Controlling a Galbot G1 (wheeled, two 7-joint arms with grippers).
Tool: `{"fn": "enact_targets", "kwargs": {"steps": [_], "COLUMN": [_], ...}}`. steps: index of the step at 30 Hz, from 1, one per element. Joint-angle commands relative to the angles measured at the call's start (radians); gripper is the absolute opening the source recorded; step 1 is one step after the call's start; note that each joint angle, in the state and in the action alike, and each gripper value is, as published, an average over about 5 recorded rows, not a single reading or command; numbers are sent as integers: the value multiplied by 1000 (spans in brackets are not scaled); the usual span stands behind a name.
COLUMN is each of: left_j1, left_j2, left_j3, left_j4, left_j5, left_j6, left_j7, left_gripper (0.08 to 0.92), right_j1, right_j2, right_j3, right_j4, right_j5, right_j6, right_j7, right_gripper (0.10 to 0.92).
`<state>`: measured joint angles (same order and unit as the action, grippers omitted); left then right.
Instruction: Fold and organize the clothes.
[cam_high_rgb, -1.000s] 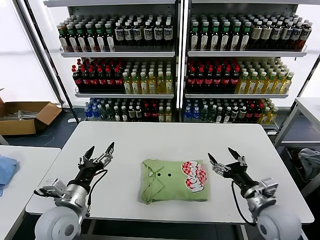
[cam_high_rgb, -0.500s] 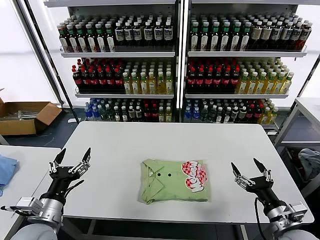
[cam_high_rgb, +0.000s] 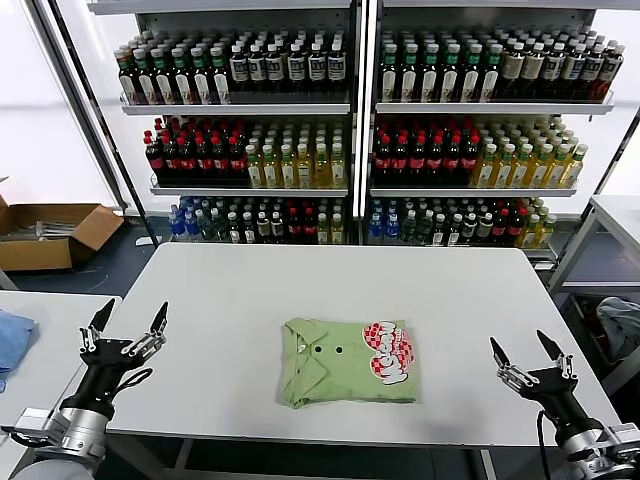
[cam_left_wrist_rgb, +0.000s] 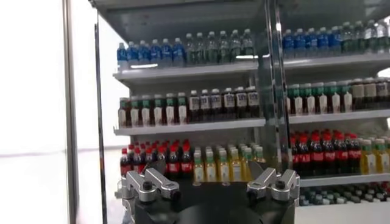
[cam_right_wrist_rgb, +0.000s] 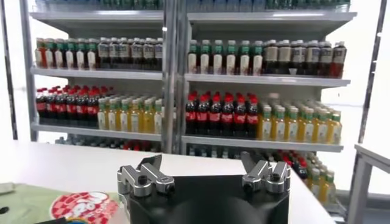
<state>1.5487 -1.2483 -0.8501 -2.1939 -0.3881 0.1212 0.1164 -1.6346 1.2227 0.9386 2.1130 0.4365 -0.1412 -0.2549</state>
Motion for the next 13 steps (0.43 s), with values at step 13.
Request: {"fn": "enact_targets", "kwargs": {"steps": [13], "left_j1": [11], "left_j2": [-9], "left_j3": [-46], "left_j4": [24], "left_j5": [21], "left_j6": [-22], "left_j7": [89], "left_gripper": [823], "right_j1": [11], "right_j2": [39], "right_j3": [100], "right_j4": [-34], "right_j5": [64], "right_j6": [-31], "right_j7": [-42], "right_gripper": [823]}}
